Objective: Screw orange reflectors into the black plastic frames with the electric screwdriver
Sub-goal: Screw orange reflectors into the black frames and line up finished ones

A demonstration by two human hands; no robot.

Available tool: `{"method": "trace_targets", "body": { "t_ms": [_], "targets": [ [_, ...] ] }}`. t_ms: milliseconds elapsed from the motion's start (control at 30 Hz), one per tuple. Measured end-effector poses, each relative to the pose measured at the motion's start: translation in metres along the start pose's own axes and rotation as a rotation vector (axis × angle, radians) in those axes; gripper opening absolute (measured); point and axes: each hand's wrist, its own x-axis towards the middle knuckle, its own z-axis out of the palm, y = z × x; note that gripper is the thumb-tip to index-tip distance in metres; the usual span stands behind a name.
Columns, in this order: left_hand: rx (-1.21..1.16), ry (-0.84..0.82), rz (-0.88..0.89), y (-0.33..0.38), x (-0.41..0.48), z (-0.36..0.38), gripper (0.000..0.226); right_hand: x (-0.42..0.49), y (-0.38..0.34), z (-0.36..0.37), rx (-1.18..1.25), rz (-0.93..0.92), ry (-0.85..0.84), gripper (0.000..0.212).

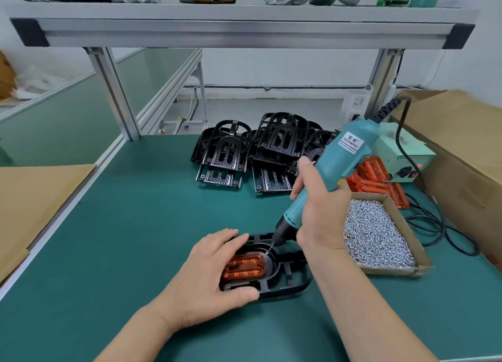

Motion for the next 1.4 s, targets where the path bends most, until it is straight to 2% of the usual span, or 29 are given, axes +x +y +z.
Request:
{"method": "trace_targets", "body": {
  "t_ms": [233,1400],
  "targets": [
    [-0.025,0.076,0.035,-0.002,0.002,0.005,0.105,-0.014,0.002,0.007,-0.094,-0.098,-0.149,0.022],
    [-0.052,0.121,0.057,-0.002,0.003,0.005,0.1,-0.026,0.01,0.012,-0.183,-0.111,-0.213,0.026]
  ]
}}
